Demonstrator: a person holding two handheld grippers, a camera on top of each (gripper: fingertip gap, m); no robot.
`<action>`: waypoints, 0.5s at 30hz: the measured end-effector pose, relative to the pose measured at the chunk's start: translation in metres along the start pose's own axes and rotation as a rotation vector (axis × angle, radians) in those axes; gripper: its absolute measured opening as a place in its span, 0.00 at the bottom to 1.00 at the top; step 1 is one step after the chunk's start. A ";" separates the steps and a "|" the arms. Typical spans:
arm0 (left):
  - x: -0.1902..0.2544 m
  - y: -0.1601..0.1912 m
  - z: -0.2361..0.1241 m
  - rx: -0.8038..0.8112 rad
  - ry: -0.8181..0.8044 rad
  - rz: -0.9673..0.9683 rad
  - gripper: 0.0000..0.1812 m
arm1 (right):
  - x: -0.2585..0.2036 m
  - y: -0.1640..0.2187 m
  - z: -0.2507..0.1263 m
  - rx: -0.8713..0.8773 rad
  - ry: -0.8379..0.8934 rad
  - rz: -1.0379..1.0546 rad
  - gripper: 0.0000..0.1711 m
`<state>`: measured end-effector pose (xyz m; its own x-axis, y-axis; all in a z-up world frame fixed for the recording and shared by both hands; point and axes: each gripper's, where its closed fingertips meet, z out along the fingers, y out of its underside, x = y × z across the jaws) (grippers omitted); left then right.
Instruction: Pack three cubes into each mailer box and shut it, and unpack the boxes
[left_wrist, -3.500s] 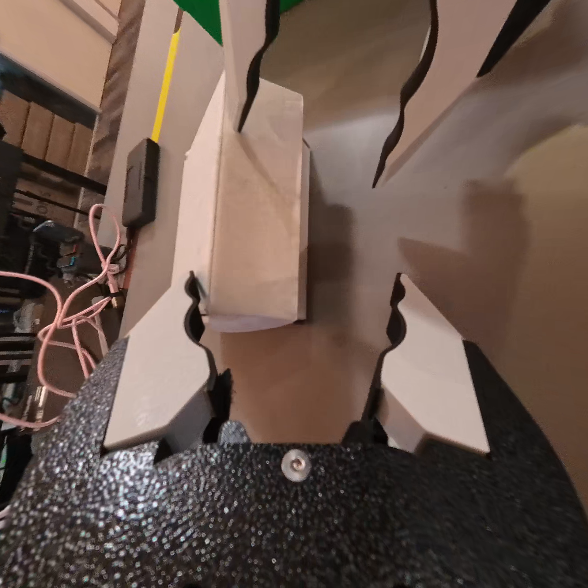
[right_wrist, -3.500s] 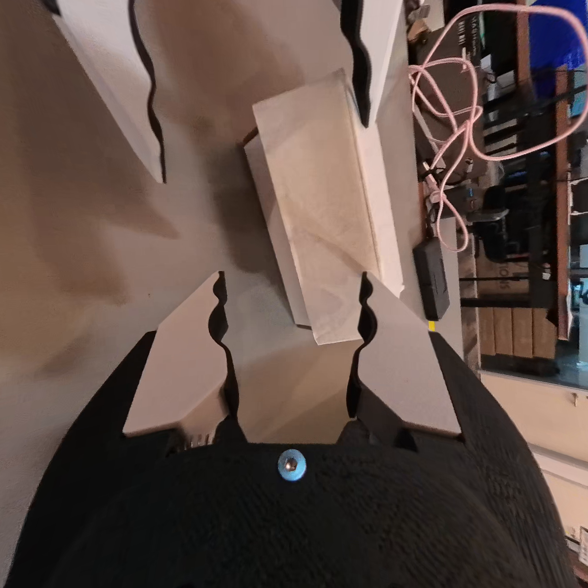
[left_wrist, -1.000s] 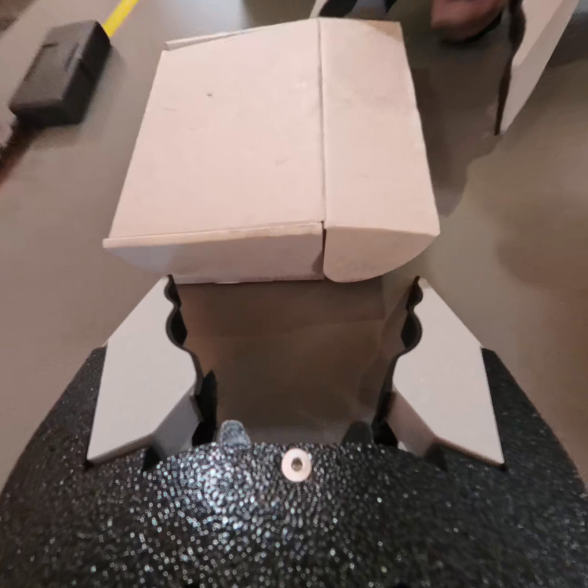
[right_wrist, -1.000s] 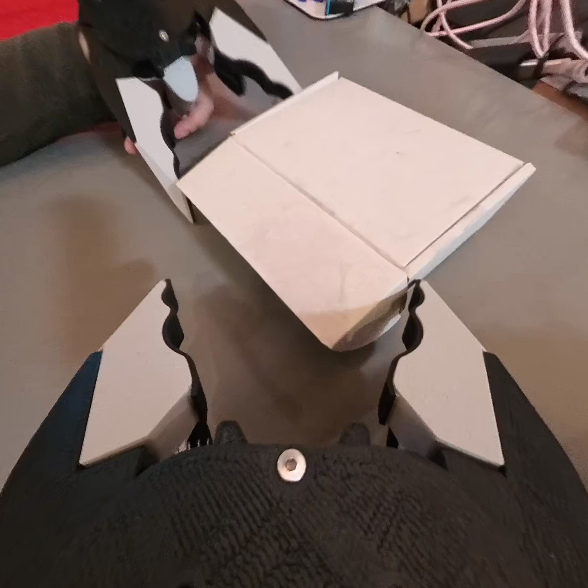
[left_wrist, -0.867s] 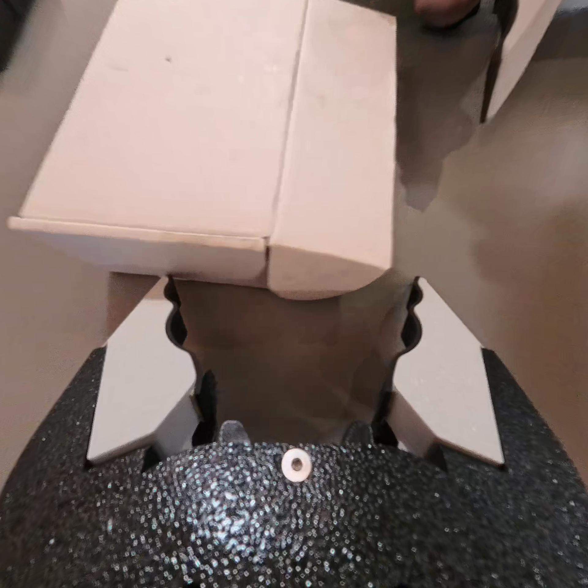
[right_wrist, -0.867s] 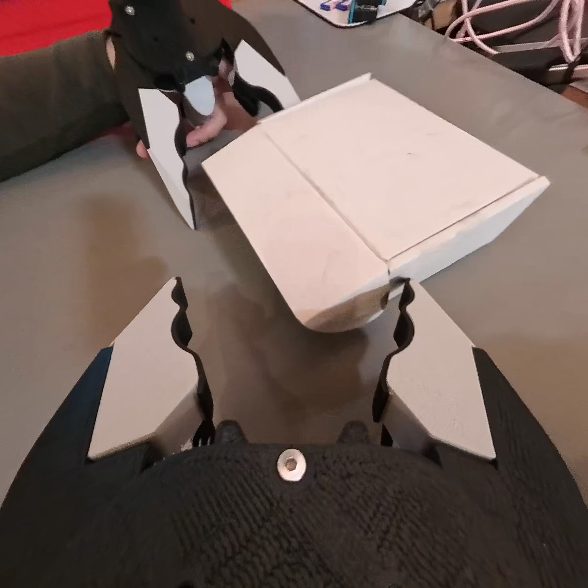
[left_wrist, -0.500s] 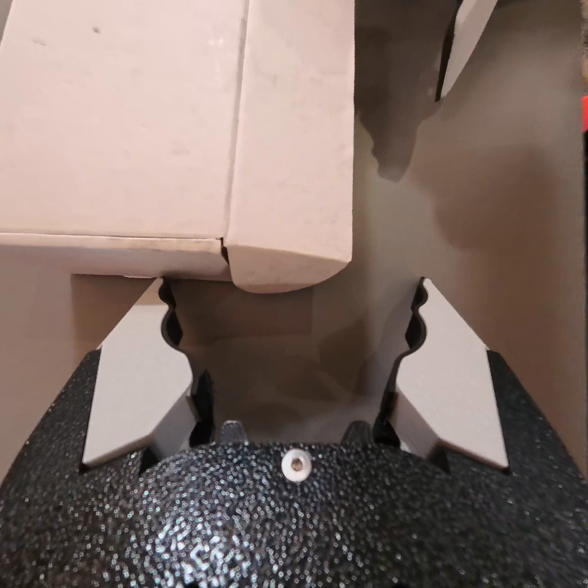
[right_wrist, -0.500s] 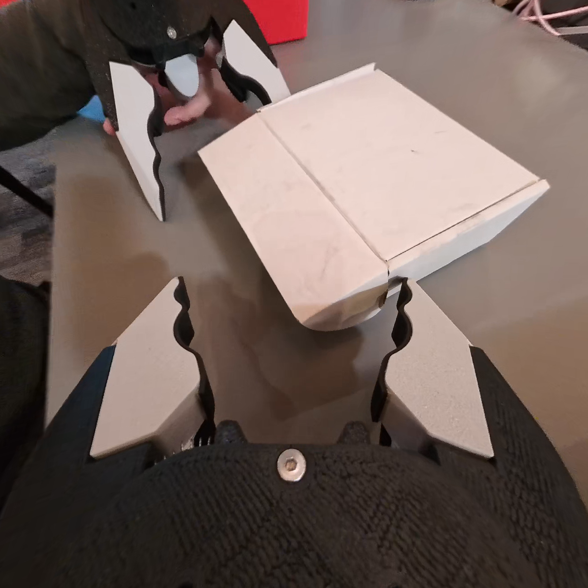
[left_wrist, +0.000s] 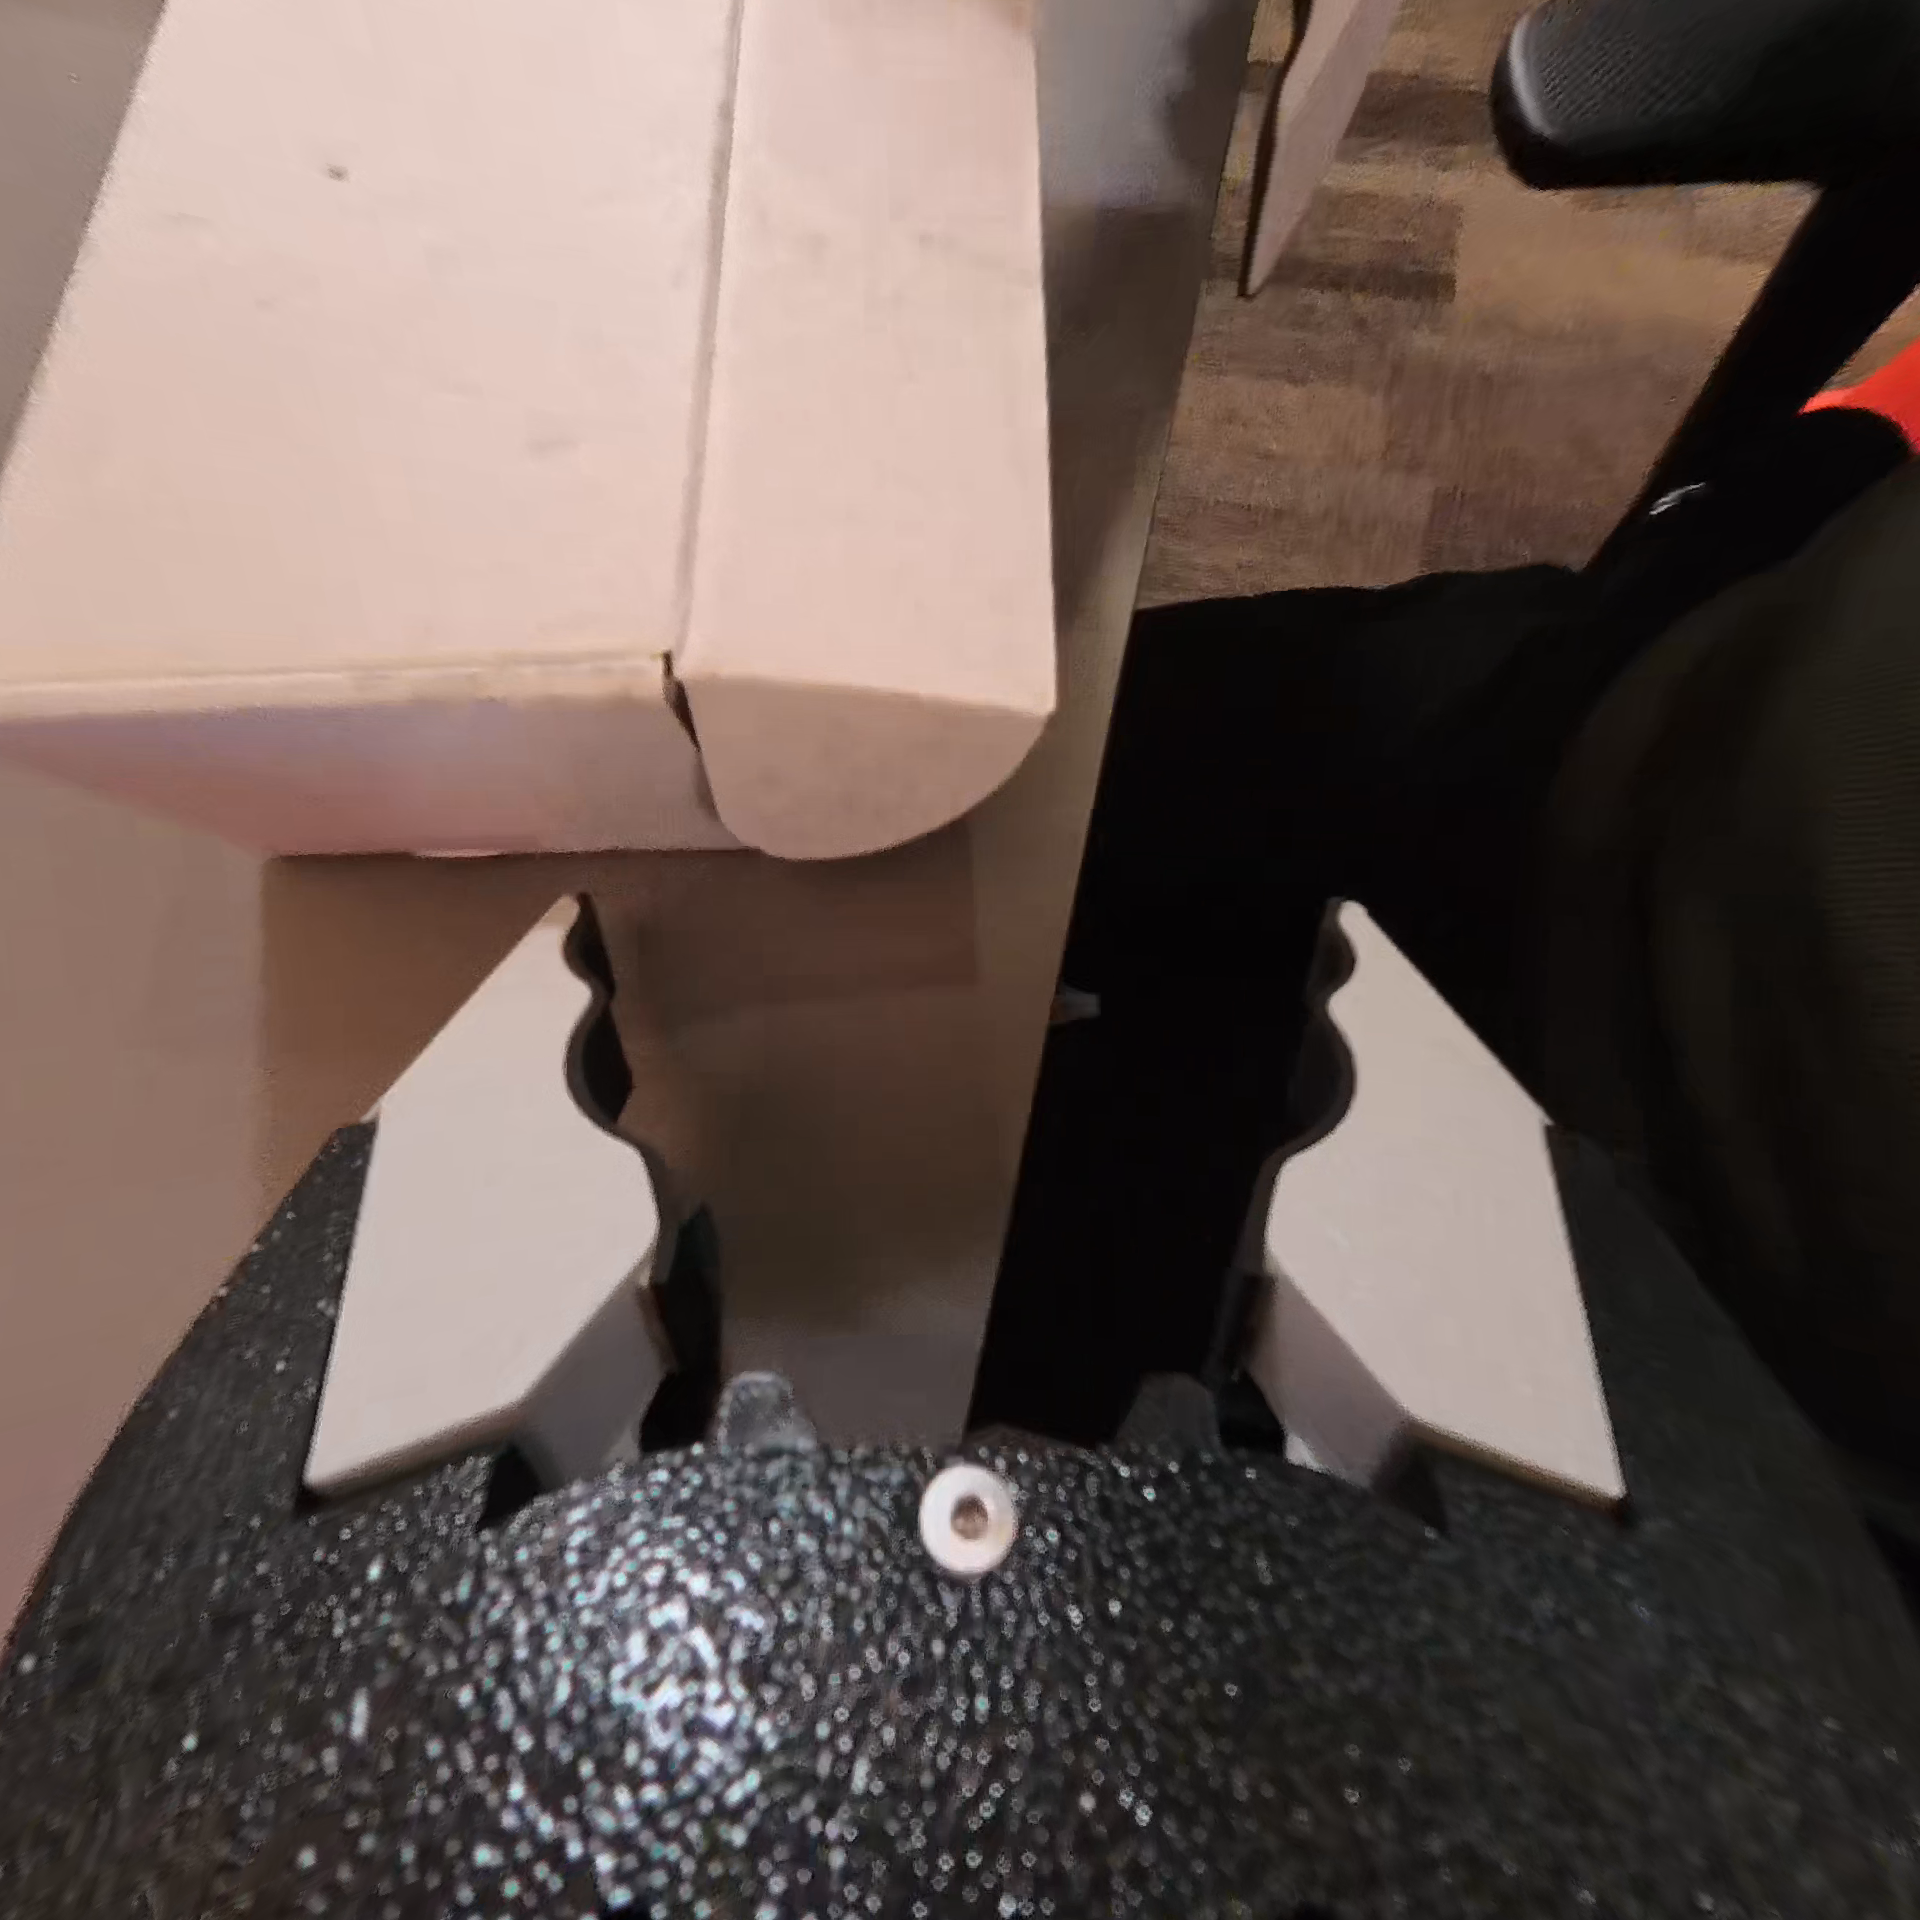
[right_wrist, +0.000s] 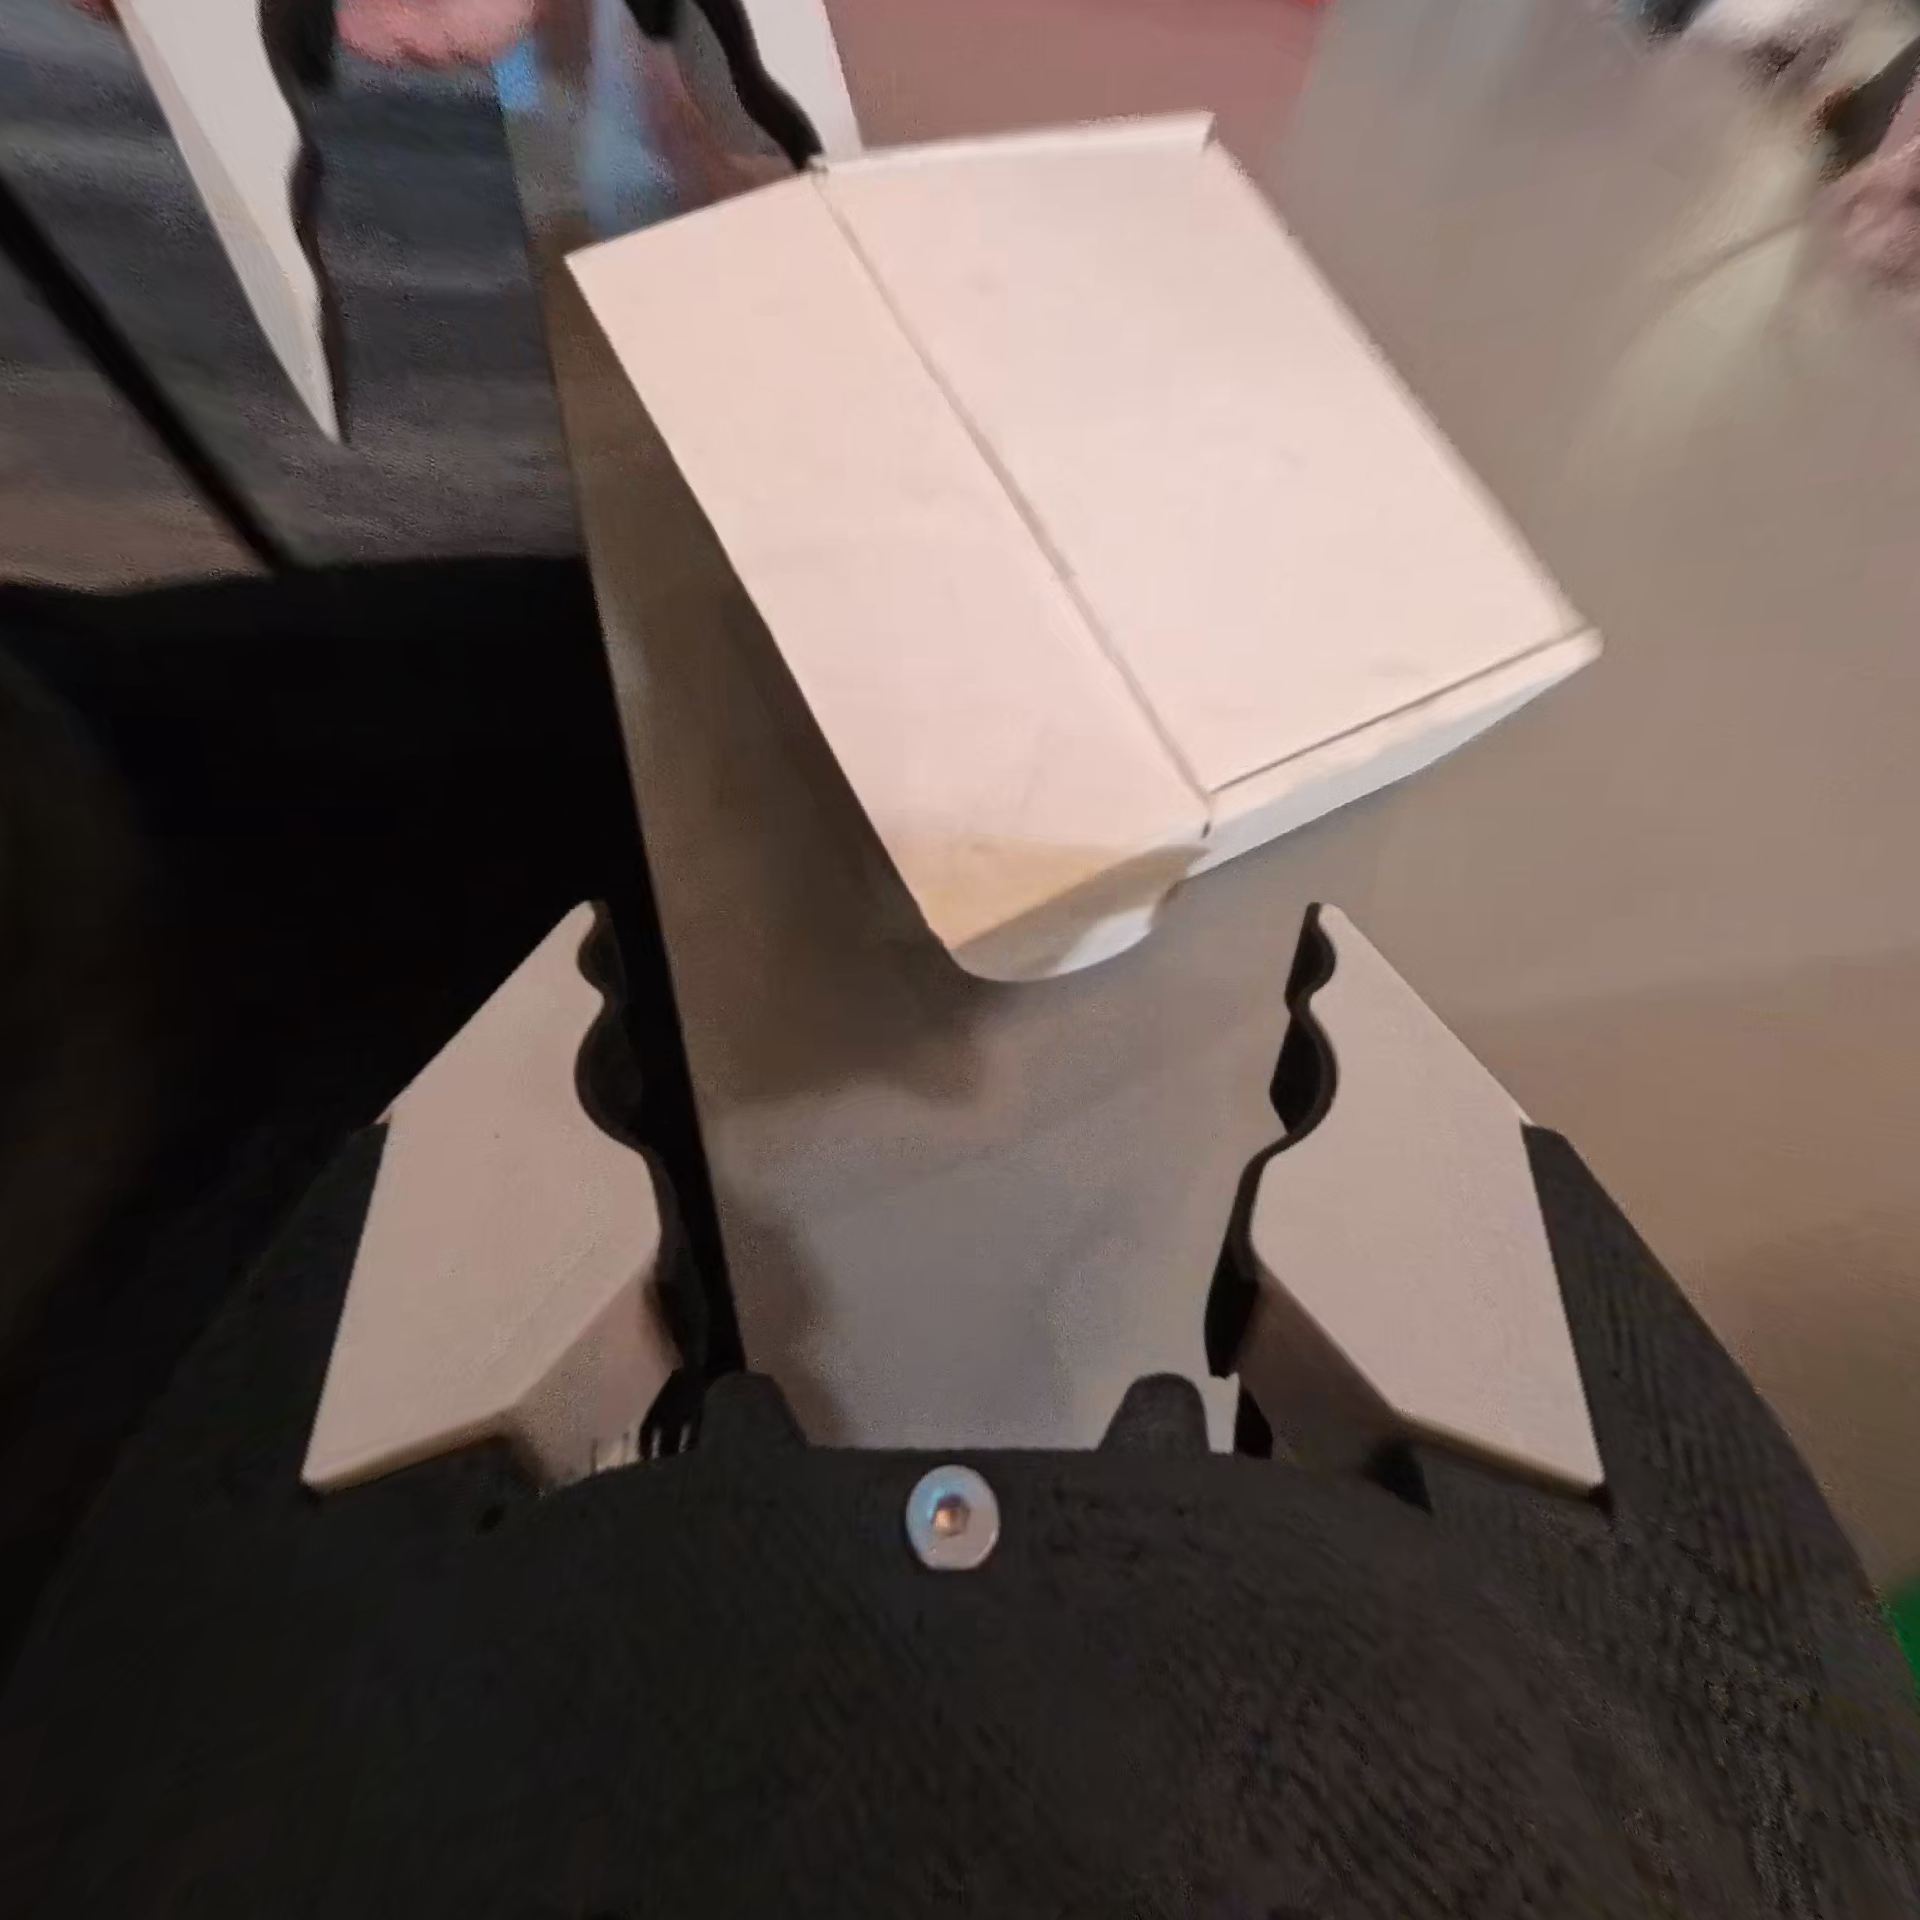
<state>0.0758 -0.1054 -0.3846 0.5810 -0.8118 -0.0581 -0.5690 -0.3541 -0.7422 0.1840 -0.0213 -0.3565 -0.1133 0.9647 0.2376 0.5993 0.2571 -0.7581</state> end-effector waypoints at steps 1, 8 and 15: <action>-0.002 0.002 -0.005 -0.013 -0.041 0.033 0.72 | 0.004 -0.009 -0.006 0.033 0.103 -0.109 0.72; -0.007 -0.022 -0.032 0.062 -0.238 0.149 0.74 | -0.023 -0.067 0.015 0.077 0.546 -0.915 0.39; 0.001 -0.015 -0.025 0.053 -0.385 0.332 0.73 | -0.004 -0.059 0.035 -0.013 0.721 -1.012 0.08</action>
<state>0.0705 -0.1124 -0.3564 0.5516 -0.6433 -0.5309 -0.7350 -0.0740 -0.6740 0.1213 -0.0385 -0.3340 -0.0707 0.0814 0.9942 0.5049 0.8625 -0.0347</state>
